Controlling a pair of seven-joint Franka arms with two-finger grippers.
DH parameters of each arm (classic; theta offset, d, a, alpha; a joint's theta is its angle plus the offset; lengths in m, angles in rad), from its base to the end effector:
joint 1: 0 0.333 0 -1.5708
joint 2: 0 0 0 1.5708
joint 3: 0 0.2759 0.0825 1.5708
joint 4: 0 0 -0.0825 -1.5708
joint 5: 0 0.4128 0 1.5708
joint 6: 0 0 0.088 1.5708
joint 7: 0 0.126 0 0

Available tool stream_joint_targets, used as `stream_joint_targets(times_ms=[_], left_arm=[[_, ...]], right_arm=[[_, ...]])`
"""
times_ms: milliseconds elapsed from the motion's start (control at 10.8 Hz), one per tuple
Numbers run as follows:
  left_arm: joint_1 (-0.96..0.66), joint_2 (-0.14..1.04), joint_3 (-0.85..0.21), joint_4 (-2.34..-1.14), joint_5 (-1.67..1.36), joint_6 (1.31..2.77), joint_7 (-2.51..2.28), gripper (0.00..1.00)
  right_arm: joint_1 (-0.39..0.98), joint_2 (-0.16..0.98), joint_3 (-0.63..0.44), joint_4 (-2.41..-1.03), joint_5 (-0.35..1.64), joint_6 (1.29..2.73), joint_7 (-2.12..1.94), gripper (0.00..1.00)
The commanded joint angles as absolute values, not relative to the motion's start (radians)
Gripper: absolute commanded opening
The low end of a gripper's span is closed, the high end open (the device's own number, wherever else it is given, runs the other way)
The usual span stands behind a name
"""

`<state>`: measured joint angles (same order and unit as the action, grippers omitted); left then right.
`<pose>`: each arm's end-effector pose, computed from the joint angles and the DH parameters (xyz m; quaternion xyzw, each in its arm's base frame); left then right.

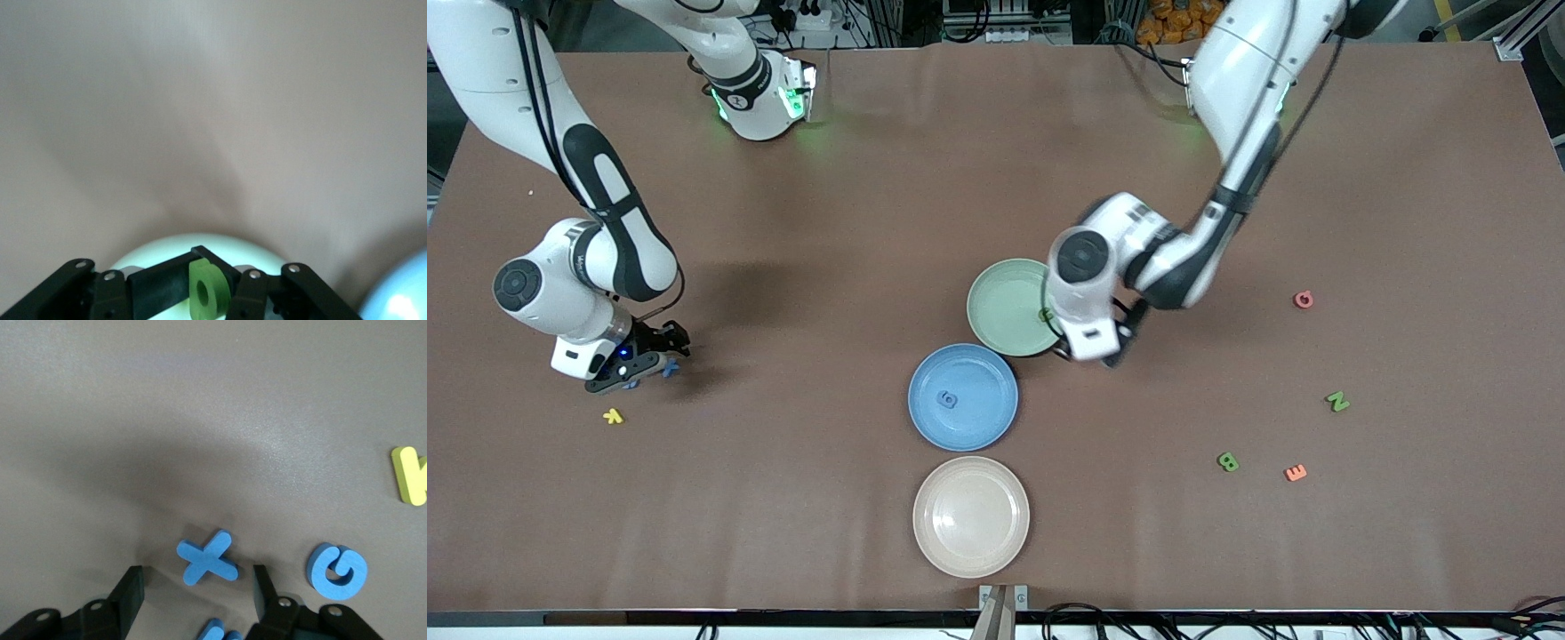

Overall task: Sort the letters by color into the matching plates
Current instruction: 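Drop the green q onto the green plate while the right gripper grasps blue X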

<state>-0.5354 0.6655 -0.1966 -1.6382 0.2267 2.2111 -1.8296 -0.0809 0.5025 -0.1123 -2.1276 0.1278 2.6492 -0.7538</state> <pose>0.5142 -0.4385 0.1579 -0.8787 -0.4750 -0.0151 0.0436 0.5582 -0.1167 0.0931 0.9732 0.2295 0.0128 0.0021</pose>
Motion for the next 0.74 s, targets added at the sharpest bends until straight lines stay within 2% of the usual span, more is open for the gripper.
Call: stream_joint_targets(times_ms=[0,279,651], left_arm=[[-0.699,0.660,-0.176,-1.621,0.206,2.168,-1.893,0.00],[-0.749,0.663,-0.178,-1.621,0.215,2.161,-1.898,0.00],[-0.750,0.681,-0.178,-1.609,0.216,2.163,-1.867,0.00]], right_arm=[[-0.100,0.494,-0.097,-2.145,0.114,2.668,-0.764,0.60],[-0.100,0.497,-0.091,-2.140,0.117,2.668,-0.762,0.49],[-0.100,0.506,-0.091,-2.129,0.120,2.671,-0.759,0.42]])
